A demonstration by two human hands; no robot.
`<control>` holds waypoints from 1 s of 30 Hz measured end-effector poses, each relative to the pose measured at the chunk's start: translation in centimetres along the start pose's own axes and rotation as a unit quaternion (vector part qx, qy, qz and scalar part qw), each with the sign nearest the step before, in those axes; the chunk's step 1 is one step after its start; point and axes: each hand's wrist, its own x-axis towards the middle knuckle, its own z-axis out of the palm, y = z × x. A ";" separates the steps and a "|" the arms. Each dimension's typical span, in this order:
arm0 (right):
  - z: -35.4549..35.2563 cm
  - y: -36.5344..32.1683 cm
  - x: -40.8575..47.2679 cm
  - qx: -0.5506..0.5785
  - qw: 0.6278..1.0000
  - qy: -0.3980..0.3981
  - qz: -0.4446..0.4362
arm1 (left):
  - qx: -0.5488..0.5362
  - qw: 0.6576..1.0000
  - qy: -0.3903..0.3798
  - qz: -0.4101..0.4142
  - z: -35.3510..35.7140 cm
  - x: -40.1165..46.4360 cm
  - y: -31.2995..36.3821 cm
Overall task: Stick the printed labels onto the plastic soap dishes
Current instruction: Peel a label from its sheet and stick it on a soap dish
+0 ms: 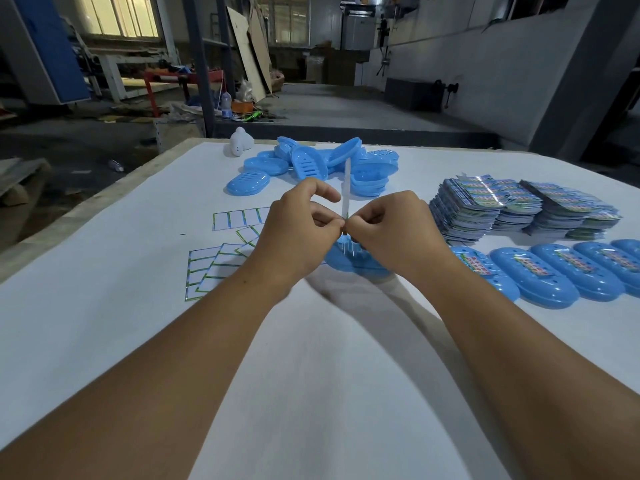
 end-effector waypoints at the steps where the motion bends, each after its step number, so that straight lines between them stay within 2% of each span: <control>1: 0.0 -0.1 0.0 0.006 1.000 -0.001 0.002 | 0.003 1.000 0.003 0.005 0.0 0.0 0.0; 16: -0.1 -0.2 -0.1 0.041 0.999 -0.013 0.026 | 0.042 0.998 0.003 0.045 0.2 -0.2 0.3; 30: 0.0 0.0 0.0 0.028 1.000 -0.008 0.003 | 0.056 0.997 0.012 0.059 0.3 0.0 0.2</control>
